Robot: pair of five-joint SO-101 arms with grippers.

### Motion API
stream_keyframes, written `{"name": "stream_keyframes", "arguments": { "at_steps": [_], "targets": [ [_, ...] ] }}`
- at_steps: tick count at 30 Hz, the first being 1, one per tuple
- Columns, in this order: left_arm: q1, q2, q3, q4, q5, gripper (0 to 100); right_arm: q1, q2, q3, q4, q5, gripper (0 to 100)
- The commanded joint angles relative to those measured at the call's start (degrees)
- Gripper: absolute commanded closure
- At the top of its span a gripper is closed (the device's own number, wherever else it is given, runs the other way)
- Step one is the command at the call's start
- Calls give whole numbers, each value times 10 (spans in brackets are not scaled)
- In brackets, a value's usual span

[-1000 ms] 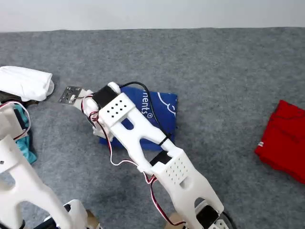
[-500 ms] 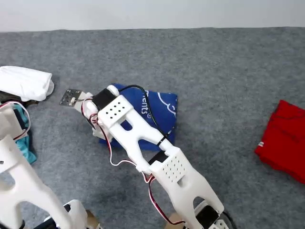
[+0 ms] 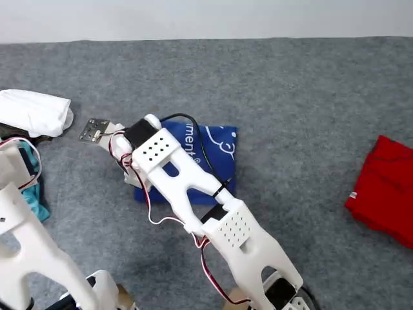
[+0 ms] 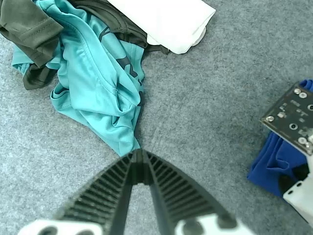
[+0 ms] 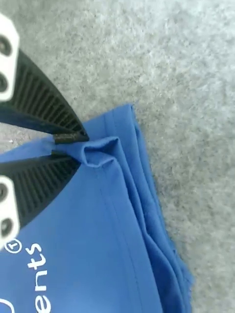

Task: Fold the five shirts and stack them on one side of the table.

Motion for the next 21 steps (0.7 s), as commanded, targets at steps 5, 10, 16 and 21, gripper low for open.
{"name": "stream_keyframes", "arguments": {
  "at_steps": [5,10,16,21],
  "targets": [
    [-1,-15,-2,11,0,997,-37,-33,-27,36,-2,988],
    [-1,-15,-2,11,0,997,-39,-5,-29,24,-3,929],
    [-1,-15,-2,11,0,997,-18,-10,-55,32,-5,731],
    [-1,-15,-2,11,0,997,15,-20,-127,31,-4,731]
  ]
}}
